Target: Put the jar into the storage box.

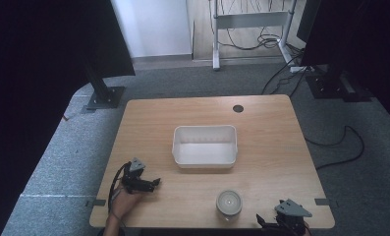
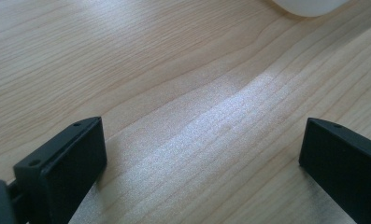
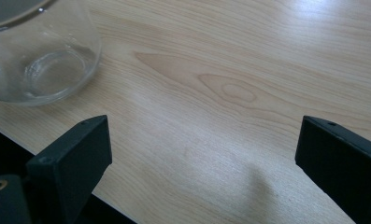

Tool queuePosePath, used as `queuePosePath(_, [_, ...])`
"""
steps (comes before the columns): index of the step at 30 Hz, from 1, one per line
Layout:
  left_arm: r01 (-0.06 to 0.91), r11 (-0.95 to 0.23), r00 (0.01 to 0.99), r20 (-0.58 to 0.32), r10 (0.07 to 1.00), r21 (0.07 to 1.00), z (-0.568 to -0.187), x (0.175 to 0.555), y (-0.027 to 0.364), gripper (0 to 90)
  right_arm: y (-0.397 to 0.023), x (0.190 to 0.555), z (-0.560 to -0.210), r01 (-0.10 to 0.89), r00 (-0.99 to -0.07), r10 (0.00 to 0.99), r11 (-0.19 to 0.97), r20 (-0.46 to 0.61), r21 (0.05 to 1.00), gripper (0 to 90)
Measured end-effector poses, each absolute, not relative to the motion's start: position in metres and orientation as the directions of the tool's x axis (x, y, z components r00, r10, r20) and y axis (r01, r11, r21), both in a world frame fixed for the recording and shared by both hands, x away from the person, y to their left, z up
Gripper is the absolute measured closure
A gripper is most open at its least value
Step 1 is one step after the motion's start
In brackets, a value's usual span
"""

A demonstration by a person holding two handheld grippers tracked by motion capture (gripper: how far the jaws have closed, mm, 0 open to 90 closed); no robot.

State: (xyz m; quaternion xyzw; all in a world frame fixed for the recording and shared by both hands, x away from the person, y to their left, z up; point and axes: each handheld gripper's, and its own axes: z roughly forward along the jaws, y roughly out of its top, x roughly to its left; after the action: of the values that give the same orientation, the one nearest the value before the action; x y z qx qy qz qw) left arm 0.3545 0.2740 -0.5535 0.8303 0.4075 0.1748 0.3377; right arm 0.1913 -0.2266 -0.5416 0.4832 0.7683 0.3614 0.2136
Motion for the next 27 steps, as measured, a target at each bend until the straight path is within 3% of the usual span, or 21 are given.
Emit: queuePosePath(27, [0.559,-0.440,0.607,0.015,0.795,0.703,-0.554,0.355,0.274,0.7,-0.194,0.193,-0.535,0.499,-0.560,0.829,0.336,0.001,0.799,2.9])
